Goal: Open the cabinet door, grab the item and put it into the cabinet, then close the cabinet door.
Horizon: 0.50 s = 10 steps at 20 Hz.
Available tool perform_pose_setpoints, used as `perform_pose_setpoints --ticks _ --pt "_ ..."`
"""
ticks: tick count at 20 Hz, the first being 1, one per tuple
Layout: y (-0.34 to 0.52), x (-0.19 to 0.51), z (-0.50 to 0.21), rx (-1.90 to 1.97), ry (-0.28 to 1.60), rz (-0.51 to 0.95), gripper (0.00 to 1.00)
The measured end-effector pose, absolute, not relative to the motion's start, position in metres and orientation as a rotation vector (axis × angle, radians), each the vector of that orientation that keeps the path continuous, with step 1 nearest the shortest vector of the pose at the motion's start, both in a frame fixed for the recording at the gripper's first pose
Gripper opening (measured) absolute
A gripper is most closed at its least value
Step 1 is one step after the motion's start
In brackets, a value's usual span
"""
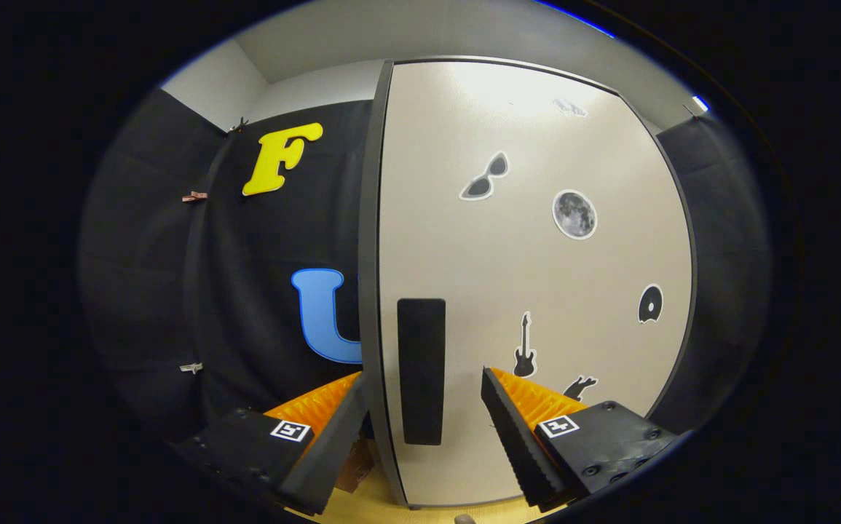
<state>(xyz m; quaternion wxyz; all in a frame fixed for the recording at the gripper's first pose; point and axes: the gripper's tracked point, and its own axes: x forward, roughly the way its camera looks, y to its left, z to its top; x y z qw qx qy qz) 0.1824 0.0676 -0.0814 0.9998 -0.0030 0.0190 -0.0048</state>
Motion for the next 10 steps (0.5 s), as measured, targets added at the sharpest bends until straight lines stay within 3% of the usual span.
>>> perform_pose_setpoints --ticks 3,4,5,6,8,9,10 --pt "0.066 0.19 -0.088 -0.014 0.048 -0.023 0.96" --pt "0.066 0.192 -0.09 -0.018 0.049 -0.027 0.92" --pt "0.067 0.194 -0.091 -0.02 0.052 -0.028 0.81" --pt "0.067 0.195 -0.093 -0.022 0.059 -0.036 0.78" --pt "0.072 0.198 -0.094 -0.019 0.067 -0.023 0.62" --pt "0.072 0.197 -0.094 -0.016 0.072 -0.041 0.42" --pt "0.071 0.199 -0.096 -0.023 0.079 -0.052 0.38"
